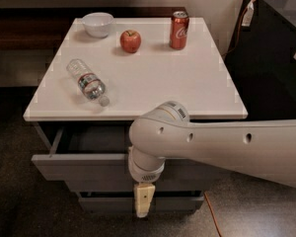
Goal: Place water bottle into top drawer
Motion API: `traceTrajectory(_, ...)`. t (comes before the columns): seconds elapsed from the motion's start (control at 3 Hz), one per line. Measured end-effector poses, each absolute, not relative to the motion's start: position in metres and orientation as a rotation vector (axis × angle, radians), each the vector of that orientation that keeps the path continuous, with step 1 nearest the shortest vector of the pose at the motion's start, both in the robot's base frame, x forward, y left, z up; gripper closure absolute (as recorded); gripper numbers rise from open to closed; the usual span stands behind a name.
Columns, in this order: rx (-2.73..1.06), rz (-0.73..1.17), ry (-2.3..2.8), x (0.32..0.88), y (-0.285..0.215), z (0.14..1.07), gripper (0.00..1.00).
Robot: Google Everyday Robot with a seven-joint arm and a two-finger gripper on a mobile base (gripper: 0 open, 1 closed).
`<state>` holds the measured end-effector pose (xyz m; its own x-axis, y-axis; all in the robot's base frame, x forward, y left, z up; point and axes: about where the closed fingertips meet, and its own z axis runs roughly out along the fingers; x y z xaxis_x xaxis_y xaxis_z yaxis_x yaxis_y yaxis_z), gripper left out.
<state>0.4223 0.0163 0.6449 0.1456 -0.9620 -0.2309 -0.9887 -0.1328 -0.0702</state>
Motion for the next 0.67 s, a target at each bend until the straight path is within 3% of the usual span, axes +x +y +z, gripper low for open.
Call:
traceTrajectory(0.33, -2.192, 0.162, 1.93, 0.407, 0.0196, 0.646, 0.02)
traceTrajectory(0.67, -2.182, 0.156, 1.935, 0.4009, 0.021, 0.6468, 0.24)
